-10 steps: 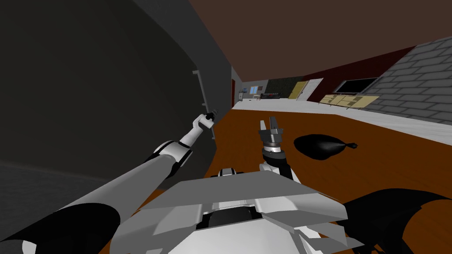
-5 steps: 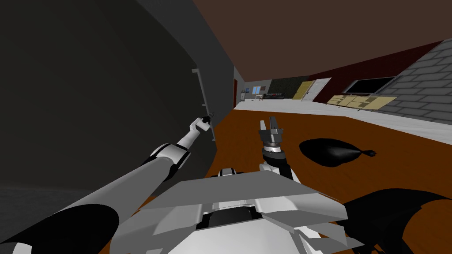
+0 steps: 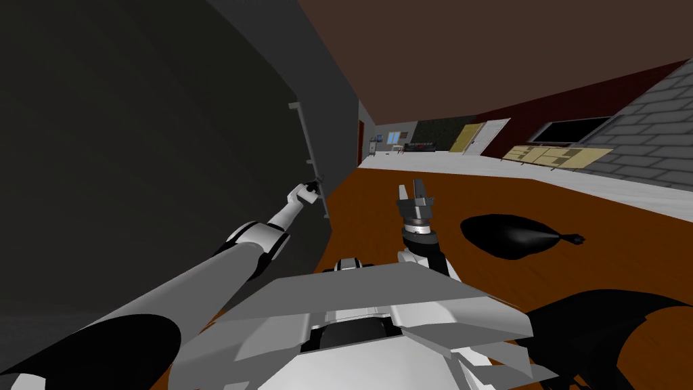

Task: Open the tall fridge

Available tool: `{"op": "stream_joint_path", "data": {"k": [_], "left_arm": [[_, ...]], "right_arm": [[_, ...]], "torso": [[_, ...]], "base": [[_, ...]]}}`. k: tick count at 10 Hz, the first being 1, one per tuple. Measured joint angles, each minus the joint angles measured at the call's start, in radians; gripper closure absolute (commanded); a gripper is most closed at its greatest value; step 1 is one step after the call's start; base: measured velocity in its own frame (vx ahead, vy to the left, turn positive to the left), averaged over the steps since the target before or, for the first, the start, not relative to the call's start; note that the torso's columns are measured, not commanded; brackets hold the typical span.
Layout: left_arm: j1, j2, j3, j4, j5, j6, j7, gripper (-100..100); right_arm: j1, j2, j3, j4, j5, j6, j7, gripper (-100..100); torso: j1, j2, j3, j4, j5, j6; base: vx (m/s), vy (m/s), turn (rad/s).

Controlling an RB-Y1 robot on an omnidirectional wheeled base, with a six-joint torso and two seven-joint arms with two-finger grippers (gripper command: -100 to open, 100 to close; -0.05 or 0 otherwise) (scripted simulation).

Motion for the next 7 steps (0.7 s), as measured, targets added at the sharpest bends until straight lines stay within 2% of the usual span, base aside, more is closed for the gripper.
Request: {"op": "stream_joint_path", "data": {"k": [1, 4, 5, 7], "left_arm": [[0.001, 0.017, 0.000, 0.007, 0.013, -0.011, -0.002, -100], [-0.019, 0.038, 0.001, 0.061, 0.031, -0.043, -0.004, -100], [-0.019, 0.039, 0.002, 0.063, 0.032, -0.045, -0.004, 100], [0.001, 0.023, -0.003, 0.014, 0.013, -0.018, -0.008, 100]], "right_arm": [[0.000, 0.000, 0.000, 0.000, 0.000, 0.000, 0.000, 0], [0.000, 0.000, 0.000, 0.000, 0.000, 0.000, 0.000, 0], [0.000, 0.000, 0.000, 0.000, 0.000, 0.000, 0.000, 0], [0.000, 0.000, 0.000, 0.000, 0.000, 0.000, 0.000, 0]], "torso": [[0.000, -0.002, -0.001, 0.000, 0.000, 0.000], [0.001, -0.003, -0.002, -0.001, 0.001, 0.000], [0.001, -0.003, -0.002, -0.001, 0.000, 0.000], [0.003, 0.000, 0.000, 0.001, 0.003, 0.000]], "base": [[0.008, -0.027, -0.027], [0.005, -0.014, -0.029], [-0.007, 0.022, 0.141], [-0.006, 0.034, 0.057]]}}
